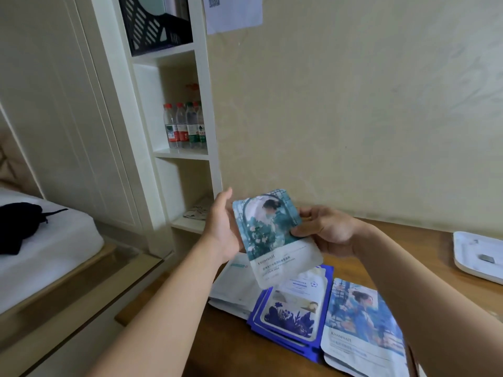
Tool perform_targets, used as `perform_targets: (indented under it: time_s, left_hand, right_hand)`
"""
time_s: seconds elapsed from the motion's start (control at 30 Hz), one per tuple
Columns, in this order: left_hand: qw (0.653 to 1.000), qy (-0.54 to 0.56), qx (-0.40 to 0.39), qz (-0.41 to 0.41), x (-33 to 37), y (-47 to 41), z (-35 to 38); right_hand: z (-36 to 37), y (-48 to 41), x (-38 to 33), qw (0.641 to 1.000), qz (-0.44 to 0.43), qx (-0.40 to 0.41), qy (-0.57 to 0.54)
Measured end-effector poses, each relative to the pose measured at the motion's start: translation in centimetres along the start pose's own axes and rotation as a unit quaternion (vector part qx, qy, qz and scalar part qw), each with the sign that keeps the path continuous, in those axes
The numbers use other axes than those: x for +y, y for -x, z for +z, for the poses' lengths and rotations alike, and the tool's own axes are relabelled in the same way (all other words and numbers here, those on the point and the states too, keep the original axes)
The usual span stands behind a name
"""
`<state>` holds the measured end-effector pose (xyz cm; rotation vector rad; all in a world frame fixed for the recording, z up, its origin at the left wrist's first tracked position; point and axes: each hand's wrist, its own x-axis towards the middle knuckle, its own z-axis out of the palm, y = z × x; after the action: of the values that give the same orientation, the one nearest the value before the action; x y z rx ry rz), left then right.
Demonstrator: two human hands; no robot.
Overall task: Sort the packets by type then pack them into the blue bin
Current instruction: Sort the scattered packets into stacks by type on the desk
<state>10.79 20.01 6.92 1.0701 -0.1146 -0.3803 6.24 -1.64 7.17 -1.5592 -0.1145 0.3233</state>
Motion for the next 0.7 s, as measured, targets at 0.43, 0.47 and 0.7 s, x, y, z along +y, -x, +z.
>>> perform_targets:
  time_s: [0.43, 0.47, 0.7]
  left_hand:
    - [0.966, -0.252, -0.009, 0.057, -2.7, 3.2, 3.6]
    - [0.961, -0.268, -0.013, 0.060, -3.0, 3.3, 4.1]
    - [0.911, -0.410, -0.021, 0.044, -8.6, 2.5, 7.4]
  right_hand:
    - [-0.5, 5.2, -0.4, 0.991, -0.025, 0.129, 0.021]
    - [-0.9, 5.7, -0.4, 0.989, -0.017, 0.145, 0.035]
    - [-4.7, 11.3, 2.5, 0.951, 0.114, 0.251, 0.136]
